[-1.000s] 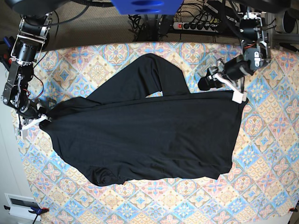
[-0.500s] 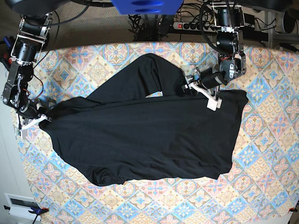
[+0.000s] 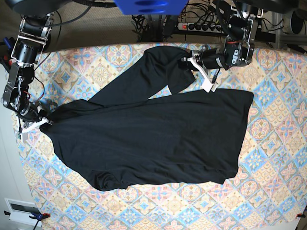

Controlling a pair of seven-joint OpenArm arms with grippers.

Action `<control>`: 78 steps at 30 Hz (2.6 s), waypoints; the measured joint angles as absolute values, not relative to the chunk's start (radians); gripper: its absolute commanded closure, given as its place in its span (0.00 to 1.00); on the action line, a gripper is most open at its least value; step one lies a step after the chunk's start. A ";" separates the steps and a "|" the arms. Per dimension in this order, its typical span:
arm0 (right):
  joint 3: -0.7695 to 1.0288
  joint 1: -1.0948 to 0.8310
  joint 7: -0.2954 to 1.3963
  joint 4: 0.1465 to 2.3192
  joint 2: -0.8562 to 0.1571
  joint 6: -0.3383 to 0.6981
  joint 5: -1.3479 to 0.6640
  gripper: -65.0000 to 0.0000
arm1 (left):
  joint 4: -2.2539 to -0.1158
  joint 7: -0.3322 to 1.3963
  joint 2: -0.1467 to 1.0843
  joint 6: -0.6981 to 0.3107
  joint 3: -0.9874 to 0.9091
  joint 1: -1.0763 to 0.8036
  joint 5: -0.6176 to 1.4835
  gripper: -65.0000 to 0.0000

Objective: Layout the t-shirt on the table in an organized manner, then fold the t-shirt properly
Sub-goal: 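Hold the shirt with both grippers and stretch it taut, then lower the stretched shirt onto the table with both grippers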

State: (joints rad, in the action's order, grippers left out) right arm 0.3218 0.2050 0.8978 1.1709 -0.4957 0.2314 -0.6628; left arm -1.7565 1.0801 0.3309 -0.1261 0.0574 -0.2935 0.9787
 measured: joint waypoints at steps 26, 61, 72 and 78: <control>0.318 0.208 0.897 1.171 -0.490 0.232 -0.663 0.84 | -1.765 1.068 0.357 -0.127 -0.569 -0.105 1.186 1.00; 0.317 0.208 0.899 1.171 -0.490 0.231 -0.662 0.84 | -1.535 1.134 0.432 -0.131 -0.448 -0.095 0.860 0.64; 0.317 0.208 0.899 1.171 -0.490 0.231 -0.660 0.84 | -1.537 1.129 0.497 -0.130 -0.450 -0.135 0.849 0.60; 0.317 0.208 0.899 1.171 -0.491 0.231 -0.659 0.84 | -1.424 1.097 0.447 -0.128 -0.447 -0.129 0.845 0.60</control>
State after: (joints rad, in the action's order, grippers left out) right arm 0.3168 0.2077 0.8986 1.1709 -0.4908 0.2310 -0.6594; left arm -1.4242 1.0973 0.4473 -0.1276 -0.4469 -0.1291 0.8448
